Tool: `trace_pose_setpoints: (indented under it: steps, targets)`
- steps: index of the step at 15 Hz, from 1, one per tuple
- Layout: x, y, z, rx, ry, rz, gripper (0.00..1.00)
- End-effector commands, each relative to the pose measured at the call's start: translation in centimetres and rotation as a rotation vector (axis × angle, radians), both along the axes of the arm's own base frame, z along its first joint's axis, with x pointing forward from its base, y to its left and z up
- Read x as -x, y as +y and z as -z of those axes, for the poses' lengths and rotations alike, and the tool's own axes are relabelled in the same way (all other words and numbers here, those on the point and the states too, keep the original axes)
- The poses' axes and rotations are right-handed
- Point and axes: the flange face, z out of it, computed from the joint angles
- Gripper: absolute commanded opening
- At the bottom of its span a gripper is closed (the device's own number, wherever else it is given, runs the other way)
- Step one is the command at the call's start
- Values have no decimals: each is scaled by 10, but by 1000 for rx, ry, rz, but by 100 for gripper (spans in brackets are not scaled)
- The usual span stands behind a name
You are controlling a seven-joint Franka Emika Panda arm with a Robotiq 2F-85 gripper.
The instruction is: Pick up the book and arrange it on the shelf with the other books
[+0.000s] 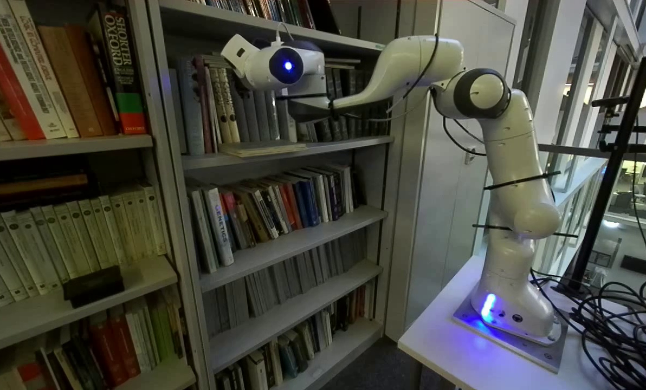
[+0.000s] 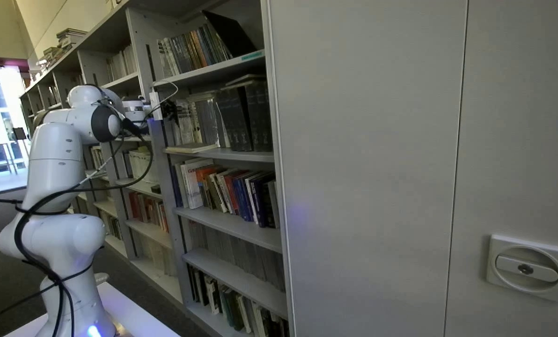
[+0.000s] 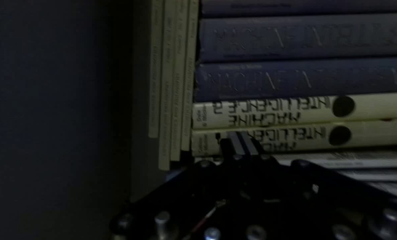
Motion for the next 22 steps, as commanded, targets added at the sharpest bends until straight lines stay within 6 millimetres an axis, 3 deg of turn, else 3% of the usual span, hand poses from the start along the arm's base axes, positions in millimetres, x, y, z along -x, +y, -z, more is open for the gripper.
trace_pose_setpoints:
  steps: [1,8,12,17,22]
  targets:
    - [51,-1,16,-14,174,-11,0]
    - [133,-5,97,-41,619,93,0]
    - [190,-1,119,-100,893,75,0]
    - [256,16,82,-168,1171,-133,0]
    - [280,-1,45,-67,1405,-236,0]
